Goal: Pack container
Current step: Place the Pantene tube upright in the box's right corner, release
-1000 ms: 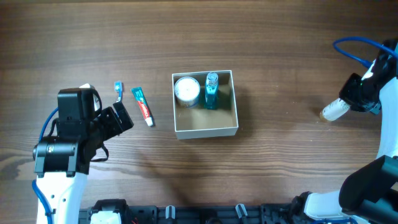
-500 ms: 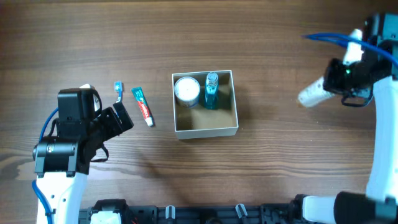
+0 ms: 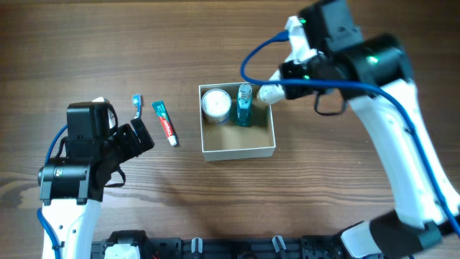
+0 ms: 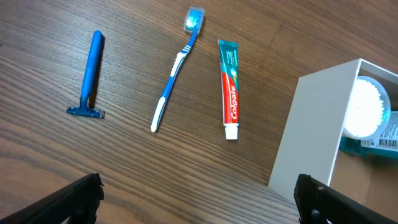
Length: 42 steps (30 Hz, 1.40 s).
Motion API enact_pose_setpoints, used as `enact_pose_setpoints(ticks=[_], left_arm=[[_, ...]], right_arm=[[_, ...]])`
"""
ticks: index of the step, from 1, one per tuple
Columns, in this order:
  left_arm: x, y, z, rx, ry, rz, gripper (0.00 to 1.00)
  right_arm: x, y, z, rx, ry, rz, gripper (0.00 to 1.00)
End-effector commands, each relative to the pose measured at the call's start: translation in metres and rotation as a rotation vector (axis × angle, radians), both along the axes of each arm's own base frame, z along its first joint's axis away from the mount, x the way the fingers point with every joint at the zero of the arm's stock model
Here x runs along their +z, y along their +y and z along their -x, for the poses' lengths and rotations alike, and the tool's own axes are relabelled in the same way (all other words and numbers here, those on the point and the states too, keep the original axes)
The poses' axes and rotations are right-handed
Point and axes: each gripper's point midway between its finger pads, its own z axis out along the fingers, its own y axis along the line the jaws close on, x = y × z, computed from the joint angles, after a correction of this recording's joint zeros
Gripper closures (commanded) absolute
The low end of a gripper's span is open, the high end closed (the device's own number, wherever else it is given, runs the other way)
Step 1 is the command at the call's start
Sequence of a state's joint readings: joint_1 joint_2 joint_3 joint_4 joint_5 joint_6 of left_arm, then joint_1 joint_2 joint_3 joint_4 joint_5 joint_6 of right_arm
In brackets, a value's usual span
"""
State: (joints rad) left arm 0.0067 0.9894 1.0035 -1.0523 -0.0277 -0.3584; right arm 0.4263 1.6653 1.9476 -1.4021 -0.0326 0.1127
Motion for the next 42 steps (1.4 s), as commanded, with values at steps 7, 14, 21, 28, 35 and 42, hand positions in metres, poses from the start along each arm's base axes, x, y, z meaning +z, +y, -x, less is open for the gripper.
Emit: enact_pose_setpoints(ticks=[7, 14, 21, 28, 35, 42], left_arm=[[0.007, -0.003, -0.003, 0.003, -0.018, 0.019, 0.00], [0.007, -0.003, -0.003, 0.003, -0.018, 0.019, 0.00], [0.007, -0.003, -0.003, 0.004, -0.018, 0.019, 0.00], [0.006, -0.003, -0.002, 0.004, -0.015, 0.019, 0.00], [0.005, -0.003, 0.000, 0.003, -0.007, 0.019, 0.00], [0.005, -0.003, 0.000, 0.003, -0.007, 0.019, 0.00]], right_arm=[[-0.046, 0.016, -0.034, -0.021, 0.073, 0.040, 0.96], [-0.056, 0.020, -0.042, -0.010, 0.079, 0.042, 0.96], [-0.055, 0.027, -0.041, 0.045, 0.076, 0.025, 0.96], [-0.063, 0.023, -0.046, 0.030, 0.069, 0.054, 0.71], [-0.085, 0.027, -0.054, 0.008, 0.065, 0.041, 0.63], [-0.089, 0.025, -0.055, 0.005, 0.063, 0.049, 0.69]])
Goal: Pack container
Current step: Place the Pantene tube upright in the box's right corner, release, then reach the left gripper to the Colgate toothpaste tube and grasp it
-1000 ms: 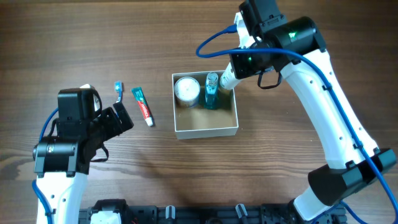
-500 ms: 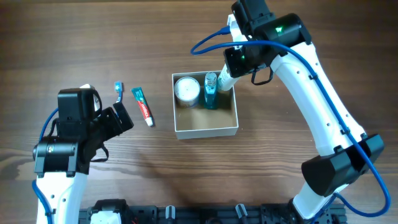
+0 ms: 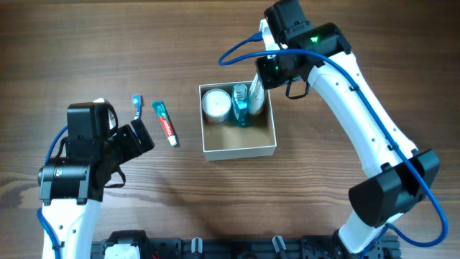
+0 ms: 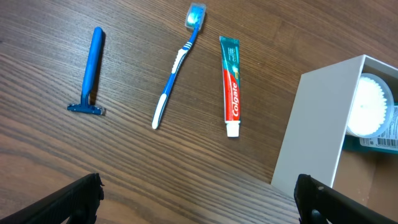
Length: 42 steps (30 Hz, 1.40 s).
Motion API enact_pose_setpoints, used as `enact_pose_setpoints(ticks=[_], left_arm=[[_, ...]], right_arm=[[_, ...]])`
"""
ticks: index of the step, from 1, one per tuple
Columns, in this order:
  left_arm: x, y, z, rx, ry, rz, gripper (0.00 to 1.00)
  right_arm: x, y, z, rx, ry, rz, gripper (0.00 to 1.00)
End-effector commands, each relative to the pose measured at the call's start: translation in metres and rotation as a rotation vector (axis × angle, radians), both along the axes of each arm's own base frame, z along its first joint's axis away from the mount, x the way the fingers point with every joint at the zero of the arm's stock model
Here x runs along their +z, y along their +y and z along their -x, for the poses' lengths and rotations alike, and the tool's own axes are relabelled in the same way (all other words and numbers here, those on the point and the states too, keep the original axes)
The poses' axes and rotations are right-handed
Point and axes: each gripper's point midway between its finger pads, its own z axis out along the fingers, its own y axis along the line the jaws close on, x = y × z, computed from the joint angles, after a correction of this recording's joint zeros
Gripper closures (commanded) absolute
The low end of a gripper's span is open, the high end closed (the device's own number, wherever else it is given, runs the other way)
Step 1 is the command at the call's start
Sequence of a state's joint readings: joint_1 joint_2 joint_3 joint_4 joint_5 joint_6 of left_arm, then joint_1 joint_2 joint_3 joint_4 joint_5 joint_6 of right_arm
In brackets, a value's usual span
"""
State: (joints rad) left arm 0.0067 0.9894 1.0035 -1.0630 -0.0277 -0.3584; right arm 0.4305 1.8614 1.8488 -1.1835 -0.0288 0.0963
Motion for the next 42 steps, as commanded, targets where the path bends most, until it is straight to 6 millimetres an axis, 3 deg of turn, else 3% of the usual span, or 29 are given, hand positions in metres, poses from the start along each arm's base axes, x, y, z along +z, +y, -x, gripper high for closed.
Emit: enact_pose_setpoints(ticks=[1, 5, 8, 10, 11, 12, 13, 15, 18, 21, 25, 29, 36, 42], left_arm=[[0.007, -0.003, -0.002, 0.003, -0.017, 0.019, 0.00], [0.007, -0.003, -0.002, 0.003, -0.017, 0.019, 0.00], [0.006, -0.003, -0.002, 0.003, -0.016, 0.019, 0.00], [0.006, -0.003, -0.002, 0.003, -0.015, 0.019, 0.00], [0.006, -0.003, -0.002, 0.003, -0.015, 0.019, 0.00], [0.006, -0.003, -0.002, 0.003, -0.015, 0.019, 0.00], [0.006, -0.003, -0.002, 0.003, -0.016, 0.019, 0.00], [0.008, -0.003, -0.004, 0.003, -0.026, 0.019, 0.00], [0.008, -0.005, -0.006, -0.001, -0.030, 0.027, 0.00], [0.010, -0.009, -0.008, -0.013, 0.003, 0.039, 0.00], [0.014, -0.022, -0.027, -0.007, 0.045, 0.059, 0.00], [-0.006, -0.029, -0.049, 0.034, 0.108, 0.086, 0.01], [-0.090, -0.044, -0.095, 0.047, 0.273, 0.112, 0.00], [-0.159, -0.050, -0.109, 0.047, 0.422, 0.118, 0.01]], right_arm=[[-0.002, 0.000, 0.000, -0.012, -0.004, 0.008, 0.71], [0.004, -0.004, -0.002, -0.036, -0.024, 0.017, 0.72], [0.033, -0.024, -0.002, -0.151, -0.103, 0.043, 0.71], [0.066, -0.058, 0.002, -0.348, -0.193, 0.049, 0.69], [0.083, -0.081, 0.007, -0.468, -0.221, 0.021, 0.58], [0.097, -0.106, 0.014, -0.578, -0.225, -0.032, 0.39], [0.101, -0.121, 0.017, -0.609, -0.213, -0.068, 0.28], [0.101, -0.144, 0.024, -0.631, -0.159, -0.119, 0.16], [0.086, -0.183, 0.047, -0.680, -0.049, -0.073, 0.14], [0.081, -0.204, 0.074, -0.678, 0.013, -0.022, 0.14], [0.081, -0.207, 0.113, -0.703, 0.004, -0.035, 0.13], [0.069, -0.197, 0.139, -0.675, -0.008, -0.078, 0.11], [0.028, -0.196, 0.155, -0.627, 0.042, -0.043, 0.09], [0.025, -0.197, 0.153, -0.608, 0.044, -0.035, 0.09]])
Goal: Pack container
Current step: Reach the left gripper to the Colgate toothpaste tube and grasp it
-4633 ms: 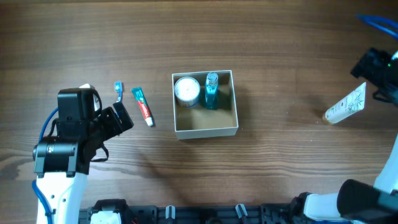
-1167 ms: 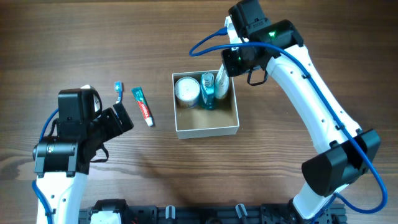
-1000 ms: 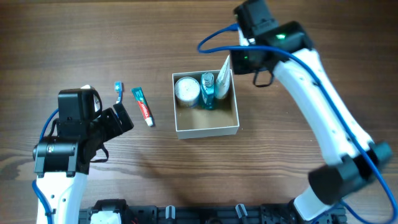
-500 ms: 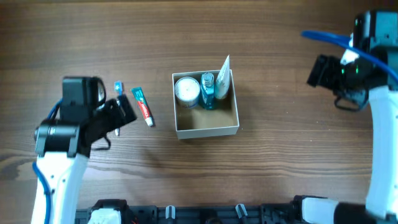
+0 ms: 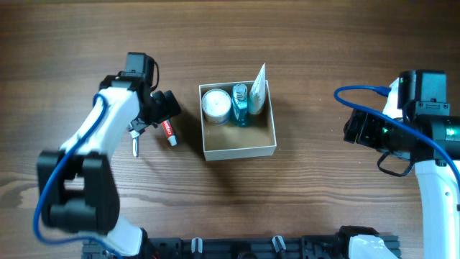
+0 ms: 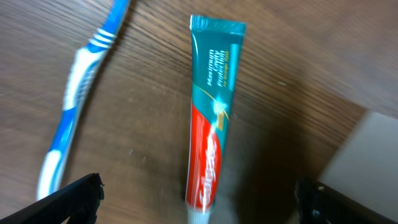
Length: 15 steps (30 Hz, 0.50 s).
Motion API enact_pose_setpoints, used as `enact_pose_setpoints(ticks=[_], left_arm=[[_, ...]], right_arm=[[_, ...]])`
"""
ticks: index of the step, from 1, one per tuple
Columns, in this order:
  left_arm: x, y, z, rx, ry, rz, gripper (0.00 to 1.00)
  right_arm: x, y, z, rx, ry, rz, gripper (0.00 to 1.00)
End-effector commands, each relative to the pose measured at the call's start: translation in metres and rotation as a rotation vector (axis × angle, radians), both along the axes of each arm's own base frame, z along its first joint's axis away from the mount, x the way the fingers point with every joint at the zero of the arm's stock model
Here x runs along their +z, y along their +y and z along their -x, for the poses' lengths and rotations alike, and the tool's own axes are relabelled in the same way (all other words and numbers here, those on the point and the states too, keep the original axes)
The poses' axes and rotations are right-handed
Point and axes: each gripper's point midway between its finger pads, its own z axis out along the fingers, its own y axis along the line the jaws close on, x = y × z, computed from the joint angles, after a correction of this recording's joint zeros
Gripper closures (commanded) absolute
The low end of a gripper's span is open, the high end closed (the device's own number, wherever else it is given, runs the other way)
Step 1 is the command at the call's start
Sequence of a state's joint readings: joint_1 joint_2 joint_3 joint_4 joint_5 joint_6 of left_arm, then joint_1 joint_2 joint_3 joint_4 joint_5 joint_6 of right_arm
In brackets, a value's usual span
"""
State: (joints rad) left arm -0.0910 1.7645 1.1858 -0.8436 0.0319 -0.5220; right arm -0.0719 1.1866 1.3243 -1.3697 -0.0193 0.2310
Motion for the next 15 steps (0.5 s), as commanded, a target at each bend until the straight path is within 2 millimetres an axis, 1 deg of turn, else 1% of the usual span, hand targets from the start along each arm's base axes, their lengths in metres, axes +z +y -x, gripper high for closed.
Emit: enact_pose_setpoints(ticks=[1, 4, 7, 8, 11, 13, 14, 15], left_arm=[[-0.030, -0.007, -0.005, 0.010, 0.071, 0.019, 0.00], [-0.046, -0.006, -0.001, 0.010, 0.114, 0.015, 0.01], [-0.049, -0.006, -0.003, 0.009, 0.111, 0.015, 0.01], [-0.049, -0.006, -0.003, 0.009, 0.111, 0.015, 0.05], [-0.050, -0.006, 0.000, 0.006, 0.125, 0.014, 0.25], [-0.050, -0.006, 0.002, 0.006, 0.134, 0.013, 0.45], [-0.050, -0.006, 0.003, 0.006, 0.138, 0.013, 0.49], [-0.050, -0.006, 0.004, 0.006, 0.141, 0.013, 0.62]], right_arm=[[0.000, 0.002, 0.000, 0.023, -0.003, -0.004, 0.09], [0.000, 0.002, -0.001, 0.023, -0.003, -0.004, 0.09], [0.000, 0.002, -0.001, 0.023, -0.003, -0.004, 0.09], [0.000, 0.002, -0.001, 0.023, -0.003, -0.003, 0.09], [0.000, 0.002, 0.000, 0.023, -0.003, -0.003, 0.09], [0.000, 0.000, 0.000, 0.021, -0.002, 0.003, 0.09], [0.000, 0.000, 0.000, 0.020, -0.002, 0.003, 0.09], [0.000, 0.000, 0.000, 0.021, -0.002, 0.003, 0.09]])
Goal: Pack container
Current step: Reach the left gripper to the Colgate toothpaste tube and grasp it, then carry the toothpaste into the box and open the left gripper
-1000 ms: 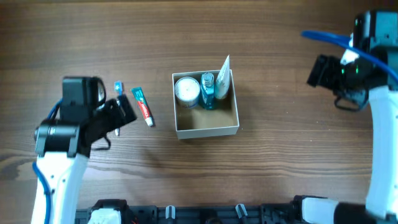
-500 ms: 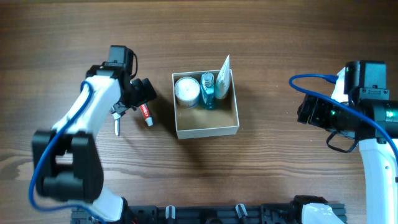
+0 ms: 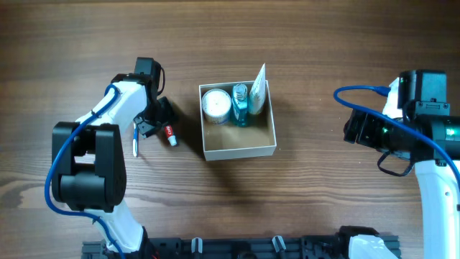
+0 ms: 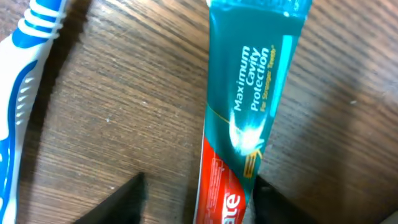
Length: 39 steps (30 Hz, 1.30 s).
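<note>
A red and teal toothpaste tube (image 4: 249, 112) lies on the table, its white cap (image 3: 171, 138) poking out from under my left gripper (image 3: 159, 119). In the left wrist view the left gripper (image 4: 199, 208) is open low over the tube, one finger (image 4: 127, 202) to its left, the other at its right edge. A white box (image 3: 267, 147) holds a round white container (image 3: 215, 104), a blue-green bottle (image 3: 244, 106) and a leaning white tube (image 3: 258, 88). My right gripper (image 3: 353, 128) hangs far right of the box; its jaws are unclear.
A blue and white toothbrush (image 4: 25, 93) lies just left of the toothpaste, its handle end (image 3: 135, 144) showing beside my left arm. The box's left wall stands close to the right of the left gripper. Wooden tabletop all around.
My left gripper has come down closer to the toothpaste, and its fingers now stand nearer either side of the tube. The right arm and the box contents have not moved.
My right gripper held a white tube at the box's back right corner while the left arm waited at the front left. Then the tube stood inside the box. Then the right arm was back at the right, the left gripper over the toothpaste, now lower.
</note>
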Motion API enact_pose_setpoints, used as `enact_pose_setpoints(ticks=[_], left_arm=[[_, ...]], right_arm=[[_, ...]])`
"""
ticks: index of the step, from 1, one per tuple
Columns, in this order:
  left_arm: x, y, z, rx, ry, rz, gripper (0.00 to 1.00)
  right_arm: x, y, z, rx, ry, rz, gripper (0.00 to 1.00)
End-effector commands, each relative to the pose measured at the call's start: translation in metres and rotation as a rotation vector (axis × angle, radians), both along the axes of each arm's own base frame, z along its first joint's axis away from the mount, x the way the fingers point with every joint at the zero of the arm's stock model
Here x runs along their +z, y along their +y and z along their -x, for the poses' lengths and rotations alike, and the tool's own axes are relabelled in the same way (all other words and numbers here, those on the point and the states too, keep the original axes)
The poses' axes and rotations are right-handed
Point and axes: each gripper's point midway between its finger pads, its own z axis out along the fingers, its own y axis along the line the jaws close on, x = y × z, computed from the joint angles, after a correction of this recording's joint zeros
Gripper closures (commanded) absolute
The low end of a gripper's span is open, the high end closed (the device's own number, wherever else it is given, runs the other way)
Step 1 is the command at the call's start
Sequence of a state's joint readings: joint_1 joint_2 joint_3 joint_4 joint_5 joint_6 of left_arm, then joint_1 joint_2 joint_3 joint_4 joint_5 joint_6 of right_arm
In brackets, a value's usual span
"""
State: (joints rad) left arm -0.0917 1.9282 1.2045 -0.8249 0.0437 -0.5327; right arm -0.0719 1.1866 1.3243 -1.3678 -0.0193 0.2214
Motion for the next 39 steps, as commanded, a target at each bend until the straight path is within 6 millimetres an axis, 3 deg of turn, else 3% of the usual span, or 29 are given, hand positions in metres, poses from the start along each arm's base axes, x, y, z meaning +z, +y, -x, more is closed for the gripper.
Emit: enact_pose_setpoints(ticks=[1, 3, 7, 10, 11, 12, 14, 17, 20, 23, 26, 28, 35, 39], left_arm=[[-0.002, -0.004, 0.001, -0.002, 0.018, 0.011, 0.72], [-0.002, -0.004, 0.003, -0.002, 0.025, 0.011, 0.84], [-0.002, -0.003, 0.002, -0.002, 0.023, 0.010, 0.96], [0.011, -0.003, -0.003, -0.006, -0.004, 0.008, 0.96], [0.022, -0.004, -0.004, -0.007, -0.018, 0.010, 0.96], [0.052, -0.004, -0.012, -0.041, -0.080, -0.002, 0.96], [0.087, -0.006, -0.017, -0.094, -0.158, -0.039, 0.96], [0.156, -0.032, -0.020, -0.321, -0.370, -0.096, 0.96], [0.221, -0.086, -0.004, -0.718, -0.609, -0.166, 0.96], [0.247, -0.144, 0.027, -1.112, -0.728, -0.193, 0.96], [0.239, -0.182, 0.049, -1.359, -0.727, -0.201, 0.96], [0.217, -0.197, 0.055, -1.475, -0.671, -0.208, 0.96], [0.151, -0.209, 0.049, -1.531, -0.469, -0.201, 0.96], [0.127, -0.210, 0.048, -1.543, -0.396, -0.199, 0.96]], right_arm=[[0.000, 0.000, 0.000, 0.012, -0.001, 0.000, 0.09], [0.000, 0.000, 0.000, 0.012, -0.001, 0.000, 0.09], [0.000, 0.000, 0.000, 0.012, 0.000, 0.000, 0.09], [0.000, 0.000, 0.000, 0.012, -0.001, 0.000, 0.09], [0.000, 0.000, 0.000, 0.012, -0.002, 0.000, 0.09], [0.000, 0.000, 0.000, 0.012, -0.002, 0.000, 0.09], [0.000, 0.000, -0.001, 0.012, -0.003, 0.001, 0.09], [0.000, 0.000, -0.002, 0.012, -0.007, 0.001, 0.09], [0.001, 0.000, -0.003, 0.012, -0.012, 0.002, 0.09], [0.001, 0.000, -0.003, 0.012, -0.012, 0.002, 0.09], [0.001, 0.000, -0.003, 0.012, -0.013, 0.001, 0.10], [0.001, 0.000, -0.003, 0.012, -0.012, 0.001, 0.09], [0.001, 0.000, -0.003, 0.013, -0.012, 0.002, 0.09], [0.001, -0.001, -0.003, 0.011, -0.013, 0.005, 0.10]])
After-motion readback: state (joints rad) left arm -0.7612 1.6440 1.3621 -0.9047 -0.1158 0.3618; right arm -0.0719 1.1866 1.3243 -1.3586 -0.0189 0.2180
